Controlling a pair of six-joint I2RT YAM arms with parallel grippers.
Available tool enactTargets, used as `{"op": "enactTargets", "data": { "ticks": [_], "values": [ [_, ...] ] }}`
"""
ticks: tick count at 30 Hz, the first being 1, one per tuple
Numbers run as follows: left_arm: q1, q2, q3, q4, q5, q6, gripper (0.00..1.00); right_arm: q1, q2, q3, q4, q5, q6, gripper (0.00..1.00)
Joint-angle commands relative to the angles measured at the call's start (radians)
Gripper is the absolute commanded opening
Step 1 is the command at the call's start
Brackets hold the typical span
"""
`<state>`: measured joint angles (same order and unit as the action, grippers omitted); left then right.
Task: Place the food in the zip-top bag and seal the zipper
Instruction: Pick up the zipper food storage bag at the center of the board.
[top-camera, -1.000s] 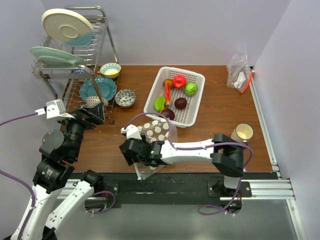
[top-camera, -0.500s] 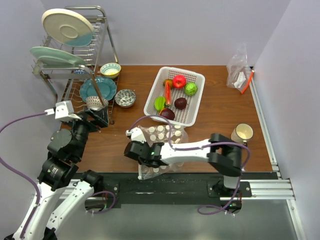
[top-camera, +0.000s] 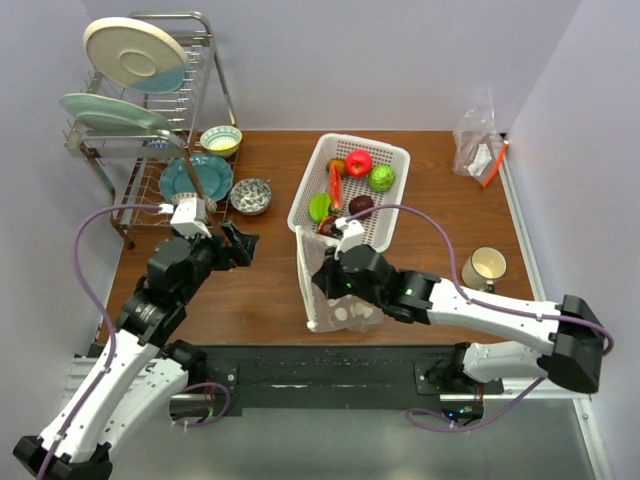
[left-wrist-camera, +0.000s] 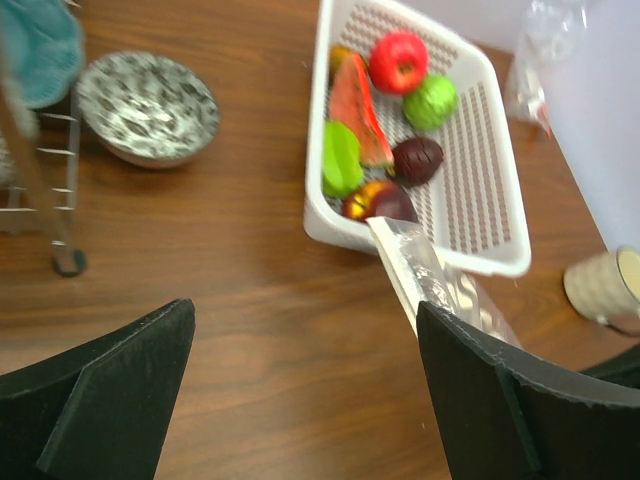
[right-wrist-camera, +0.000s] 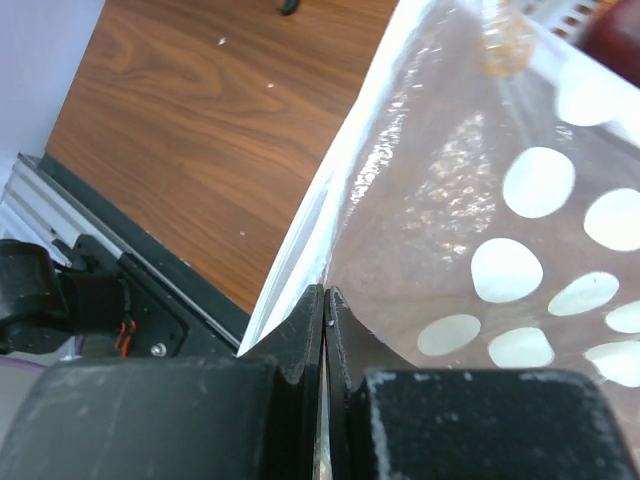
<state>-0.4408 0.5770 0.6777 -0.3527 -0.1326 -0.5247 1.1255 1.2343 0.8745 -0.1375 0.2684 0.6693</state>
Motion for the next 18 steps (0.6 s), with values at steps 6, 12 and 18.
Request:
{"op": "enactTargets", "data": {
  "ticks": [6, 12, 18],
  "values": [
    [-0.003, 0.177, -0.07, 0.246, 0.436, -0.141, 0.97, -0.024, -0.148, -0.141, 0.116, -0.051, -0.027, 0.0],
    [-0.004, 0.216, -0.199, 0.455, 0.537, -0.315, 0.88, -0.024, -0.165, -0.161, 0.116, -0.028, -0.014, 0.0],
    [-0.009, 0.182, -0.323, 0.566, 0.568, -0.449, 0.82, -0.024, -0.168, -0.16, 0.116, -0.005, -0.01, 0.0]
  ]
}}
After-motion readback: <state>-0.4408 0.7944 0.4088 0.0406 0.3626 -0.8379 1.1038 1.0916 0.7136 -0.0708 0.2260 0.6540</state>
